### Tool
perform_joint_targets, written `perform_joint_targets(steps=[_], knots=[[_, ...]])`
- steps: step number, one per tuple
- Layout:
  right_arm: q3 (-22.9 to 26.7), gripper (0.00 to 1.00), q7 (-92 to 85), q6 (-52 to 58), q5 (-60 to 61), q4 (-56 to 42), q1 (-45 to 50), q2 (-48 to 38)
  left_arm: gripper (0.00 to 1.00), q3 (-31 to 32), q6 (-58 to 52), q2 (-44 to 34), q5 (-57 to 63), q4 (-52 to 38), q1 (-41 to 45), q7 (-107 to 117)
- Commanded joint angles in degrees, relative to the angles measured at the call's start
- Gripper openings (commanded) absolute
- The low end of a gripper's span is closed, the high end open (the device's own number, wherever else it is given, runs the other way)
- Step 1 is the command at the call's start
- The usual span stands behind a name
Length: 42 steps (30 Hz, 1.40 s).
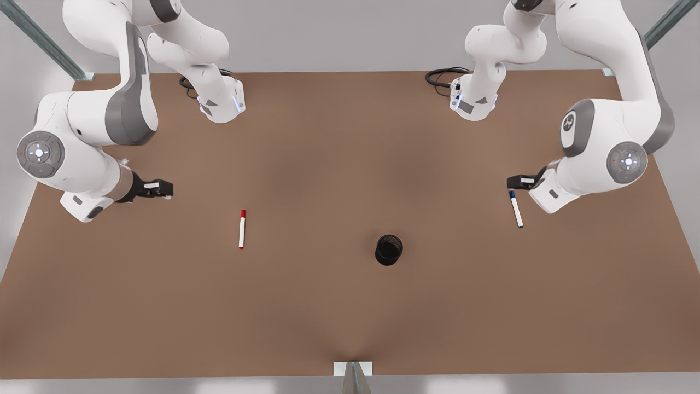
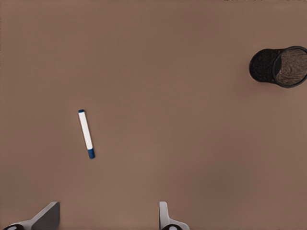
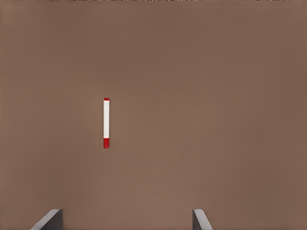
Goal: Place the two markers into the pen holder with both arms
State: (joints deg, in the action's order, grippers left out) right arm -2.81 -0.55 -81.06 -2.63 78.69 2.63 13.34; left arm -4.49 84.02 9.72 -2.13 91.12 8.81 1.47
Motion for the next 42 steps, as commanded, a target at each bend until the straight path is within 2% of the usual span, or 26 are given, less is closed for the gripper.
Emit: perform_joint_targets(steps=[1,2,3,5,8,12,13,20,29,32,36,39,42], knots=[[0.0,1.00,1.7,-1.0,0.1,0.0,0.0,-0.1,1.00,-0.5,1.1,-0.1,0.0,0.6,-0.1,1.4],[0.1,1.00,1.5,-0.8,-0.1,-0.2,0.0,0.0,1.00,-0.5,1.2,0.0,0.0,1.0,-0.1,1.4],[-0.2,1.00,1.7,-0.5,-0.4,-0.3,0.8,0.7,1.00,-2.5,4.0,0.0,0.5,5.4,-0.2,1.4],[-0.1,1.00,3.4,-1.7,-1.1,-0.8,8.9,5.6,1.00,-5.0,15.6,0.7,0.5,15.6,-0.3,1.5],[-0.2,1.00,15.6,-12.5,0.0,-0.1,13.7,12.9,1.00,-7.6,32.9,2.5,0.4,26.2,-1.8,0.9],[-0.2,1.00,16.8,-31.6,2.9,14.0,12.4,11.2,1.00,-8.9,46.0,5.6,0.0,32.9,-3.5,0.9],[-0.2,1.00,16.7,-36.5,3.3,18.4,11.0,10.0,1.00,-9.4,52.5,5.7,-0.1,36.8,-3.5,0.9],[-0.1,1.00,16.0,-45.4,7.7,20.5,9.8,16.3,1.00,-9.6,55.6,10.8,-0.1,37.6,-3.9,0.9],[0.0,1.00,10.7,-46.9,6.5,27.5,9.0,16.0,1.00,-9.7,56.2,14.3,-0.2,38.6,-4.1,-0.2],[0.1,1.00,9.8,-47.1,6.2,29.2,8.8,16.3,0.60,-9.6,56.2,14.4,-2.8,38.6,-4.0,-0.2],[0.2,1.00,8.1,-47.6,3.7,29.9,8.7,17.3,0.60,-9.7,56.1,14.2,-2.8,38.6,-4.0,-0.2],[0.2,1.00,8.2,-52.1,4.0,32.9,8.7,17.3,0.60,-9.7,56.1,14.2,-2.8,38.6,-4.0,-0.2],[0.1,1.00,8.4,-53.3,4.5,33.8,8.7,17.5,0.54,-9.7,56.1,14.2,-2.8,38.6,-4.0,-0.2]])
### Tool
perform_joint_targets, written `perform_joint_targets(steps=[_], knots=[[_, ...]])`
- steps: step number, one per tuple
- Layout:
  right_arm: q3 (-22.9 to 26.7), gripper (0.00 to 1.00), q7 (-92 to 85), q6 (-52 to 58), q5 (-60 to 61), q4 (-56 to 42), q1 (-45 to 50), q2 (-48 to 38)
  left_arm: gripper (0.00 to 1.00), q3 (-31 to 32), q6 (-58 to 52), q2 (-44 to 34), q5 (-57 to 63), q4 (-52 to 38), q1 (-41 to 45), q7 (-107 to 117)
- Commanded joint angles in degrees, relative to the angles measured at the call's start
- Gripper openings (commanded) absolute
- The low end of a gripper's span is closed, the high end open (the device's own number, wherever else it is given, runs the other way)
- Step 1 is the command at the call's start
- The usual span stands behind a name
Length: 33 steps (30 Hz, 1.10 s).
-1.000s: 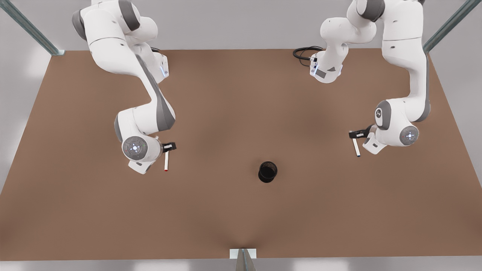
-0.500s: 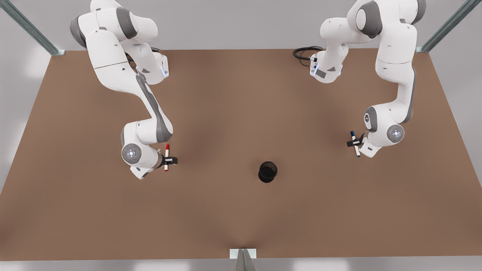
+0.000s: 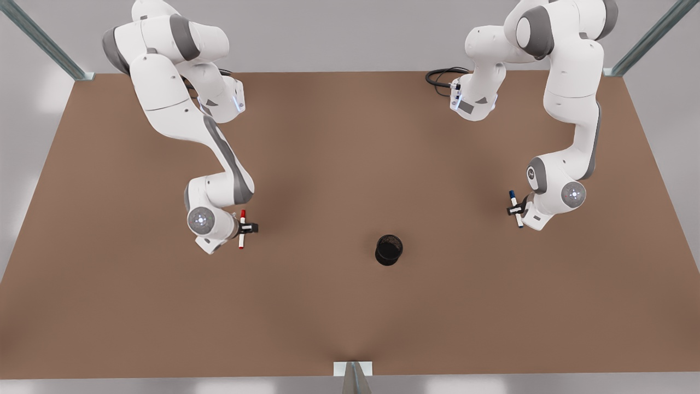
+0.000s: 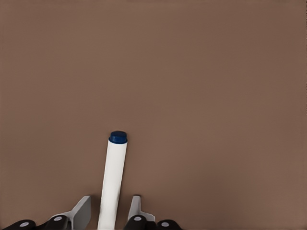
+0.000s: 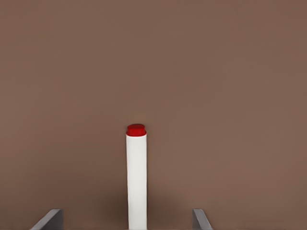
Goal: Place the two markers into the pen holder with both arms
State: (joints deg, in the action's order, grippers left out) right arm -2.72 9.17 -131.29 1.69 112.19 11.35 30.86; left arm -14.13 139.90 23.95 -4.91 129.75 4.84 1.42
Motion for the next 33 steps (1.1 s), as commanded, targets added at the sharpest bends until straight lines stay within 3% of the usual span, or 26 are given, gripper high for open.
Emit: perform_joint_targets(steps=[1,5,10,11,13,15,19,29,32,33], knots=[[0.0,1.00,-1.3,-3.3,0.2,0.3,0.0,0.1,0.51,0.0,0.2,0.0,0.0,0.0,0.0,-0.1],[-0.1,1.00,-1.4,-3.7,0.1,0.7,-0.5,1.4,0.43,0.0,0.2,0.0,0.0,0.0,0.0,-0.1],[-0.2,0.98,-1.4,-3.7,0.1,0.8,-0.4,2.1,0.41,0.0,0.2,0.0,-0.1,0.0,0.0,-0.1],[-0.2,0.92,-1.4,-3.6,0.1,0.8,-0.4,2.0,0.34,0.0,0.1,0.0,-0.1,0.0,0.0,-0.1],[-0.2,0.73,-1.4,-3.5,0.1,0.8,-0.4,2.1,0.33,0.0,0.2,0.0,-0.1,0.0,0.0,-0.1],[-0.2,0.65,-1.4,-3.4,0.0,0.8,-0.4,2.1,0.33,0.0,0.2,0.0,-0.1,-0.1,0.1,0.0],[-0.2,0.61,-1.4,-3.1,0.0,0.5,-0.4,2.0,0.32,0.0,0.2,0.6,-0.9,-0.2,0.3,-0.1],[-0.2,0.38,-2.1,-2.8,0.0,0.0,-0.4,2.0,0.31,0.0,-0.4,-0.5,-0.9,-0.6,0.4,0.2],[-0.2,0.36,-2.1,-2.8,0.0,-0.1,-0.4,2.1,0.31,0.0,-1.5,-1.4,-1.0,-0.9,0.6,0.3],[-0.2,0.36,-2.1,-2.8,0.0,-0.1,-0.4,2.1,0.31,0.0,-6.7,-3.3,-3.5,-2.8,1.9,2.3]])
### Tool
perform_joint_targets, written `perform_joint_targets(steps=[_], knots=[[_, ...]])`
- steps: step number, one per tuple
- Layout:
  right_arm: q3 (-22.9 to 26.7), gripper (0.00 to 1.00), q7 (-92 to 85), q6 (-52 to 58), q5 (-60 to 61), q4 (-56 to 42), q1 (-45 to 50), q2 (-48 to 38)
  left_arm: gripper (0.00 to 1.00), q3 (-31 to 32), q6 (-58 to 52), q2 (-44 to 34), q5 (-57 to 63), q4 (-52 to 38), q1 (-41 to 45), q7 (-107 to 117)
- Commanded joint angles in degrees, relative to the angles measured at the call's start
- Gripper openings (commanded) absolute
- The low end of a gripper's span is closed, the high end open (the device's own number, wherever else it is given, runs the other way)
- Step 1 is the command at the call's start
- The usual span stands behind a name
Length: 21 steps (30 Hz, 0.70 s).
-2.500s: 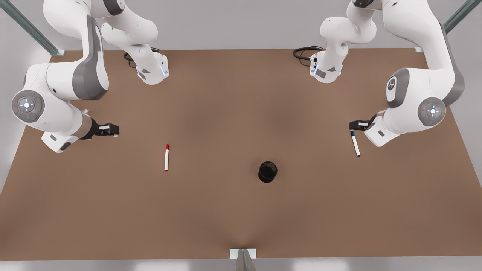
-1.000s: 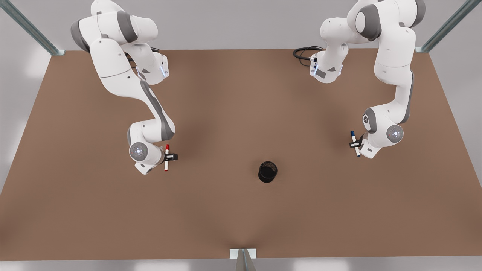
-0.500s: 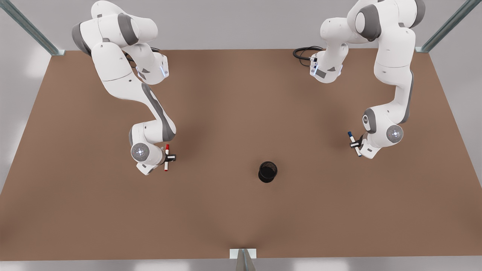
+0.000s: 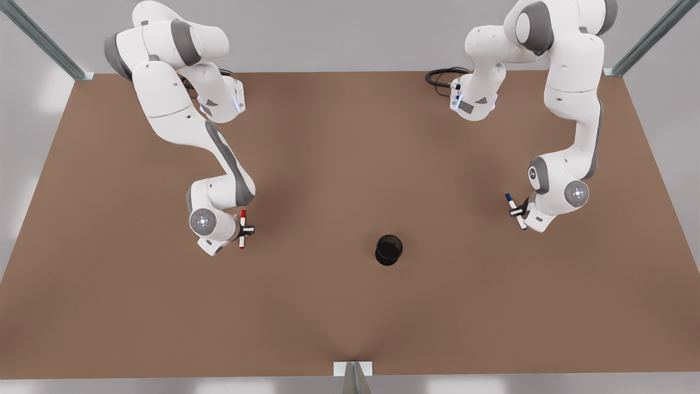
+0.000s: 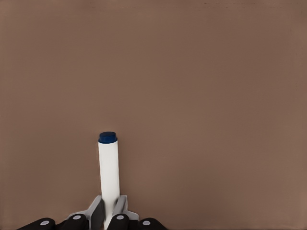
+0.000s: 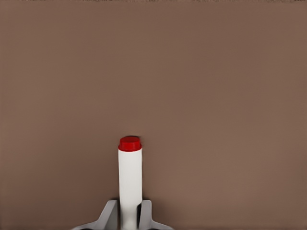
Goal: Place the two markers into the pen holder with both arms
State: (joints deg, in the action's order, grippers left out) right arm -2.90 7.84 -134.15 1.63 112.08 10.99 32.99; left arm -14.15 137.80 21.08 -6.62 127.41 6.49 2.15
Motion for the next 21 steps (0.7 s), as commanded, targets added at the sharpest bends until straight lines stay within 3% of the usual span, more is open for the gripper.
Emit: perform_joint_targets(steps=[1,5,7,11,16,17,18,21], knots=[[0.0,0.36,-1.2,0.0,0.0,-0.1,0.0,0.0,0.31,0.0,-8.9,-2.6,-2.2,-2.6,2.2,6.8],[0.0,0.35,-1.2,0.0,0.0,-0.2,0.0,0.2,0.31,0.1,-15.7,-4.9,-5.9,-11.0,9.5,26.3],[0.0,0.32,-1.3,0.0,0.0,-0.2,0.0,0.3,0.31,0.3,-16.4,-1.7,-5.9,-17.5,13.9,36.0],[0.0,0.28,-1.9,0.2,0.0,-0.2,0.0,0.2,0.31,6.2,-18.1,2.0,-5.3,-32.9,16.5,63.5],[-0.1,0.28,-1.8,1.5,0.0,-0.7,0.2,-0.3,0.31,6.2,-18.1,8.1,2.6,-45.4,24.4,90.7],[-0.2,0.28,-1.8,1.8,0.0,-0.7,0.4,-0.6,0.31,0.5,-18.1,10.4,2.5,-48.3,30.0,93.8],[-0.2,0.28,-1.9,2.8,0.0,-1.2,0.5,-0.8,0.30,-11.1,-18.2,11.3,2.2,-48.1,39.6,94.1],[-1.4,0.28,-2.0,4.5,0.0,-2.5,0.4,-1.5,0.30,-32.9,-23.8,17.6,2.3,-47.8,57.7,97.3]])
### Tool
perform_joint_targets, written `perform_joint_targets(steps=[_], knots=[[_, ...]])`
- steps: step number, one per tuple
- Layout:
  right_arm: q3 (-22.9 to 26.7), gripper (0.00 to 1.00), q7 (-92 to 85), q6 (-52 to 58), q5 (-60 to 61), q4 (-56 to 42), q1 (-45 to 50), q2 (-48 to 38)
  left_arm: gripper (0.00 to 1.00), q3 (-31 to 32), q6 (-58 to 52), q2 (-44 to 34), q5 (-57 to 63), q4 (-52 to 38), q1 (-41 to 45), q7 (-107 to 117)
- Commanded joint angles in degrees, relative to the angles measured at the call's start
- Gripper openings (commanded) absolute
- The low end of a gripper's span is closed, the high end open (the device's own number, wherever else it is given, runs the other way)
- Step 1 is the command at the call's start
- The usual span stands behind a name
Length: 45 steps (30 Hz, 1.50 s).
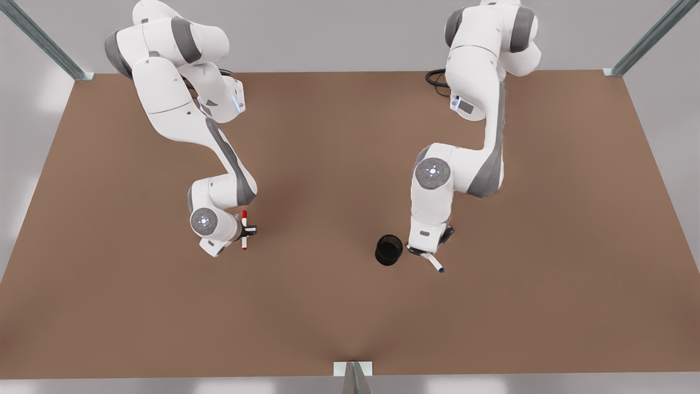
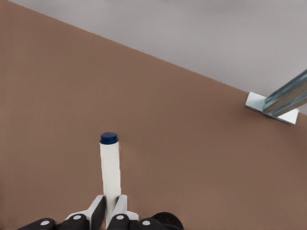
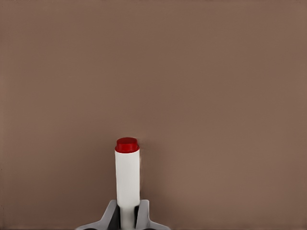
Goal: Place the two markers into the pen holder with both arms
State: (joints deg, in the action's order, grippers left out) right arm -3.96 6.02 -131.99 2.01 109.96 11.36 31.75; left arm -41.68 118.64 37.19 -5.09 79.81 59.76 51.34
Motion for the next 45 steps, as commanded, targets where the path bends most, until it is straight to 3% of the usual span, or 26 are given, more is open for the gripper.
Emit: perform_joint_targets(steps=[1,2,3,6,11,20,29,36,45], knots=[[-1.0,0.28,-0.2,3.2,-0.3,-0.9,-0.2,-0.6,0.30,-10.2,-6.6,3.5,0.9,0.1,8.1,48.2],[-2.0,0.28,-0.5,3.5,-0.3,-1.5,-0.4,-1.0,0.30,-16.1,-11.0,6.2,1.2,0.3,13.0,47.7],[-2.5,0.28,-1.3,3.8,-0.3,-2.1,-0.4,-1.0,0.30,-17.9,-13.5,7.5,1.2,0.3,15.3,48.0],[-5.3,0.28,-4.0,4.9,0.6,-5.3,-0.6,-1.0,0.30,-18.8,-12.8,11.6,1.3,-0.2,19.4,54.0],[-8.2,0.28,-15.7,5.4,10.0,-11.3,-0.7,0.0,0.30,-21.8,-2.5,18.8,5.5,-0.4,23.4,63.6],[-8.2,0.28,-63.9,5.4,40.0,-20.0,-3.4,5.3,0.29,-22.4,4.6,24.6,6.9,-0.3,24.8,70.2],[-9.4,0.27,-110.1,4.1,50.2,-27.0,-3.2,8.8,0.28,-23.1,4.3,27.9,9.9,0.7,27.4,71.4],[-11.9,0.27,-123.4,3.1,57.8,-29.0,-3.4,11.0,0.28,-22.7,5.7,30.8,9.6,0.6,27.2,72.1],[-12.4,0.27,-127.9,3.1,62.8,-27.9,-3.0,11.9,0.28,-22.7,6.3,31.2,9.6,3.9,29.2,70.5]])
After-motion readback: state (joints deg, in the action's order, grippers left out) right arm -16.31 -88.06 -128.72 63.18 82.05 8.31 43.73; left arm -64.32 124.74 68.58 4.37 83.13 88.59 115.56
